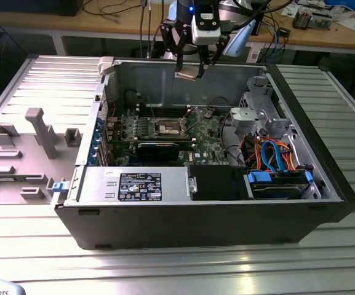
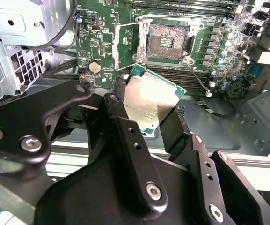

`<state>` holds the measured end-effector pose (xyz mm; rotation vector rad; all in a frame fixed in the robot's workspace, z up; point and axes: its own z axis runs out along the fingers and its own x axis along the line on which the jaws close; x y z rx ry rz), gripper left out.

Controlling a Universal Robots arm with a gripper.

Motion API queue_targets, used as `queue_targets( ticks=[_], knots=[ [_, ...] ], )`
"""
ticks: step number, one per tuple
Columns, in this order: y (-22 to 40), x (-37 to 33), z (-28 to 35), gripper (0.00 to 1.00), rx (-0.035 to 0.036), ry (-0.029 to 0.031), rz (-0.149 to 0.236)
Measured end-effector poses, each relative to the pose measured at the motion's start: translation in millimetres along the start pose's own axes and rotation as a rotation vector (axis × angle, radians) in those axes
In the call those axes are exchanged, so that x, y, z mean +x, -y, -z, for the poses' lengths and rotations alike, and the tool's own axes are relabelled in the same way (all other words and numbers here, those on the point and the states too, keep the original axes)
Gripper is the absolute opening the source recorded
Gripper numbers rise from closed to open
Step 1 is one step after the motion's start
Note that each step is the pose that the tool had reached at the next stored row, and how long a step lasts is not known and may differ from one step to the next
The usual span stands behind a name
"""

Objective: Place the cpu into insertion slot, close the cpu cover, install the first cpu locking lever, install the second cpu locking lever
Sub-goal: 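Place the cpu into insertion slot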

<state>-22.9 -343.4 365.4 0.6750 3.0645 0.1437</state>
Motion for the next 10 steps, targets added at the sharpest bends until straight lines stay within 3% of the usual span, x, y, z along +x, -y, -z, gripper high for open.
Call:
queue_targets(
  ticks=[10],
  knots=[
    [0.0, 0.0, 0.0, 0.54, 0.0000, 0.0001, -0.001]
  ],
)
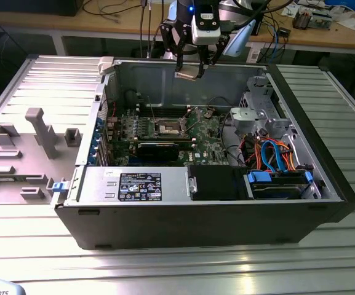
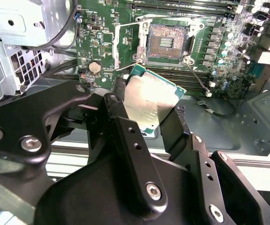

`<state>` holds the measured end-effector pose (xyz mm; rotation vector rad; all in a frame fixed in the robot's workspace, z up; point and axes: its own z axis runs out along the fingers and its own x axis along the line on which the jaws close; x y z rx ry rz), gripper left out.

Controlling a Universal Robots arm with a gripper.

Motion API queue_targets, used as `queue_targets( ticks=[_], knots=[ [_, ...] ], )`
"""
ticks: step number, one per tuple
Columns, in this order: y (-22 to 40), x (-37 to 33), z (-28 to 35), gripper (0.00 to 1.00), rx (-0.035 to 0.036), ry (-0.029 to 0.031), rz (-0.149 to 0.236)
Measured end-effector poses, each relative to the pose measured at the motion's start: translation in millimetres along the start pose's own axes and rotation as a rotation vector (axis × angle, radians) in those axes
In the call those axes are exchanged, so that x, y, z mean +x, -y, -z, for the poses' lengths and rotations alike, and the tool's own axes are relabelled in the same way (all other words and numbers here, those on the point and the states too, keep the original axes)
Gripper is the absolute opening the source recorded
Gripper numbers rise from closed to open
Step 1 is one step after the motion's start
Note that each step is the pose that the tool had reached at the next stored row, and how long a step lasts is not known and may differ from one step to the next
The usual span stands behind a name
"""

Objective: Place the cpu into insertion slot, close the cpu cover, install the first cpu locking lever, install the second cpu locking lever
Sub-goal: 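Place the cpu into insertion slot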

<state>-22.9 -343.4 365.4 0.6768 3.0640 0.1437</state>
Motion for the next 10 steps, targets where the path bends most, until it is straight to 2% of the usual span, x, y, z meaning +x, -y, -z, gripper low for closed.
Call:
queue_targets(
  ticks=[5, 10],
  knots=[
    [0.0, 0.0, 0.0, 0.54, -0.0003, 0.0010, -0.011],
    [0.0, 0.0, 0.0, 0.54, -0.0008, 0.0037, -0.041]
  ],
)
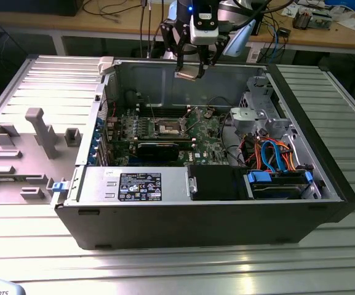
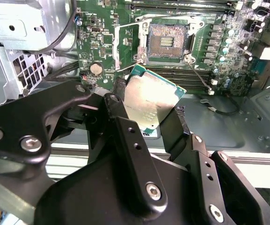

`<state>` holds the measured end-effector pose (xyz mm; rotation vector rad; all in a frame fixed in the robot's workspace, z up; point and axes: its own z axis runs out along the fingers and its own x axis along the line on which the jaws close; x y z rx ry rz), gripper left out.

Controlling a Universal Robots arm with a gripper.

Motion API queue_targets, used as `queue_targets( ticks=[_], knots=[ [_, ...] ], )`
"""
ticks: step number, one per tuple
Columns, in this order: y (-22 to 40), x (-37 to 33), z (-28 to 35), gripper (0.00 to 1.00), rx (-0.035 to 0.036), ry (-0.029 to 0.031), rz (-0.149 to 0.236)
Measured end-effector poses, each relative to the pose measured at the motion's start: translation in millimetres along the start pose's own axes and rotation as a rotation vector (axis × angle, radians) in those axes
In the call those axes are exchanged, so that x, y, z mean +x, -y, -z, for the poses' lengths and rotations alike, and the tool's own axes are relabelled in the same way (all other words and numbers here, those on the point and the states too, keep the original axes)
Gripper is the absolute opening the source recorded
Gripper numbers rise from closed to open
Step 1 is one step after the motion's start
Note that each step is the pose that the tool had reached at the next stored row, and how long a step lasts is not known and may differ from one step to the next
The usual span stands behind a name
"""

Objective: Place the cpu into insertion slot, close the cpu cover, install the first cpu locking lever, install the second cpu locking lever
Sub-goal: 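Place the cpu into insertion slot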

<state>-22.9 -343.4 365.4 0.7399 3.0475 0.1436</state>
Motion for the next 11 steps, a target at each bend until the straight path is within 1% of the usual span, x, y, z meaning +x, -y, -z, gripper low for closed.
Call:
queue_targets(
  ticks=[4, 7, 11],
  knots=[
    [0.0, 0.0, 0.0, 0.54, -0.0006, 0.0025, -0.028],
    [0.0, 0.0, 0.0, 0.54, -0.0012, 0.0055, -0.061],
    [0.0, 0.0, 0.0, 0.54, -0.0016, 0.0078, -0.086]
  ],
)
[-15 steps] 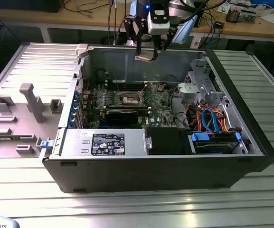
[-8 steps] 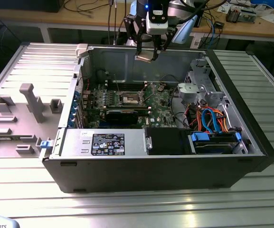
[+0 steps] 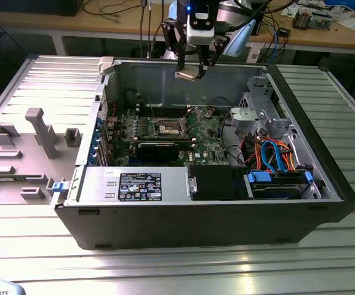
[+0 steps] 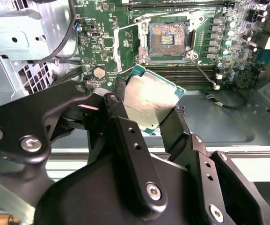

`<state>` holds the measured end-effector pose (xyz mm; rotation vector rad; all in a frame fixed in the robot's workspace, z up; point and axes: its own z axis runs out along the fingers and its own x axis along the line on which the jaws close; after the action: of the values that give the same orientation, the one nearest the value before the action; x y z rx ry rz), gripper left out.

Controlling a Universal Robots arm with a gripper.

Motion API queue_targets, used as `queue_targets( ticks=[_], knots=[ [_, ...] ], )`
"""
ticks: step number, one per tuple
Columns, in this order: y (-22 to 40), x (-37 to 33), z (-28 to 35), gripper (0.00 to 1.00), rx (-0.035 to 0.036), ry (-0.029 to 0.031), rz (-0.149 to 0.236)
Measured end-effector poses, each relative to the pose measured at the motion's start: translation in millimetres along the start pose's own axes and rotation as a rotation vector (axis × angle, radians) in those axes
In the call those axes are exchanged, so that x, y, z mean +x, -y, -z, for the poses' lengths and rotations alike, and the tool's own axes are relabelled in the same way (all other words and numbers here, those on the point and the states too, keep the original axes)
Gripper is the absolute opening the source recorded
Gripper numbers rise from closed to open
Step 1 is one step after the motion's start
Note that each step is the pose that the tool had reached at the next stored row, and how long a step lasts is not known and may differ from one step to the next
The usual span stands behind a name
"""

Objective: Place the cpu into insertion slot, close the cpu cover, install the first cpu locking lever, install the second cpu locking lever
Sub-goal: 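Place the cpu into insertion slot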

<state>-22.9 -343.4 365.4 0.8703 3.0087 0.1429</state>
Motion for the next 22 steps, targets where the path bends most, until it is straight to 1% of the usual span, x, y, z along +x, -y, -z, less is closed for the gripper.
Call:
queue_targets(
  ticks=[7, 16, 20, 21, 22],
  knots=[
    [0.0, 0.0, 0.0, 0.54, -0.0008, 0.0032, -0.036],
    [0.0, 0.1, 0.0, 0.54, -0.0009, 0.0037, -0.041],
    [0.6, 0.9, 0.0, 0.54, -0.0014, 0.0059, -0.066],
    [0.6, 0.9, 0.0, 0.54, -0.0017, 0.0074, -0.083],
    [0.6, 1.0, 0.0, 0.54, -0.0018, 0.0081, -0.091]
  ],
)
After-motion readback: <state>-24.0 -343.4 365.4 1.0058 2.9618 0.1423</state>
